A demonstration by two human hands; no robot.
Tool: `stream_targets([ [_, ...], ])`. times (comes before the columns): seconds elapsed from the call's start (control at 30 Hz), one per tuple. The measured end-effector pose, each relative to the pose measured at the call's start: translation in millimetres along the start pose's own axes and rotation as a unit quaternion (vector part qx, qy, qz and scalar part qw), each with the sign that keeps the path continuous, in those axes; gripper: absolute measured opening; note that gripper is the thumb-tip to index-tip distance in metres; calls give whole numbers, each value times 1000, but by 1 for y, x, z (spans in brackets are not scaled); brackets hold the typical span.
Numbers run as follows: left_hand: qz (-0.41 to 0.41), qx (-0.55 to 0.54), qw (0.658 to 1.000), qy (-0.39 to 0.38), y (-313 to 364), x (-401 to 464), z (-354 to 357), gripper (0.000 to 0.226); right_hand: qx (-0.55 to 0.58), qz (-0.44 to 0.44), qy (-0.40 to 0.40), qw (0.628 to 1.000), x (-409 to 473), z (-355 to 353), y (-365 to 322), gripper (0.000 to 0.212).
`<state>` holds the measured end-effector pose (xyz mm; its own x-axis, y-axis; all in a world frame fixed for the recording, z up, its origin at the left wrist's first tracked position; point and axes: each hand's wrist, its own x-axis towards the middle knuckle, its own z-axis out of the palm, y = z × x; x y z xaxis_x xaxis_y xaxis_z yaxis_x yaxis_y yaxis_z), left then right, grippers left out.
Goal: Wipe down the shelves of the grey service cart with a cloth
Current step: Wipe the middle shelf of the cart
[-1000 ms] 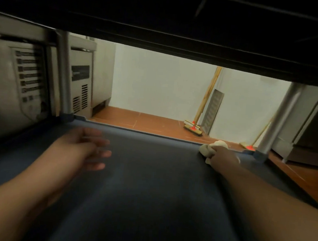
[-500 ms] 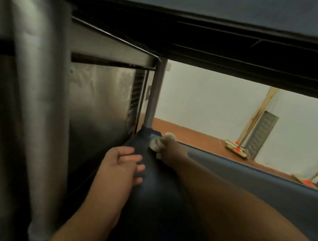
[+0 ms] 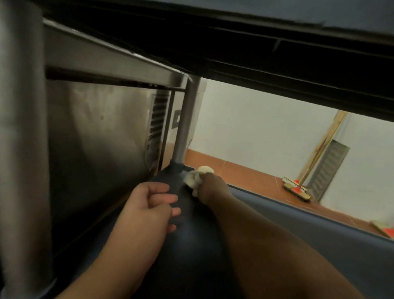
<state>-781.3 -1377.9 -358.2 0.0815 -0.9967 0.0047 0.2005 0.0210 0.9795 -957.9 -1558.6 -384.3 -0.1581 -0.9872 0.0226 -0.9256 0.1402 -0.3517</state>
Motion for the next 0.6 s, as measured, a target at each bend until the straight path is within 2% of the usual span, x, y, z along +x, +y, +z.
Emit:
stream_targets([
  [0.23, 10, 21, 999, -30, -2, -19, 73, 33, -15, 38, 11, 999, -21, -46, 104, 57],
  [0.5, -7, 5, 996, -88, -16, -48, 151, 23, -50, 108, 19, 993, -70, -100, 237, 45],
  [0.6, -19, 2, 994, -107, -19, -64, 191, 20, -41, 136, 49, 989, -97, -118, 297, 53],
])
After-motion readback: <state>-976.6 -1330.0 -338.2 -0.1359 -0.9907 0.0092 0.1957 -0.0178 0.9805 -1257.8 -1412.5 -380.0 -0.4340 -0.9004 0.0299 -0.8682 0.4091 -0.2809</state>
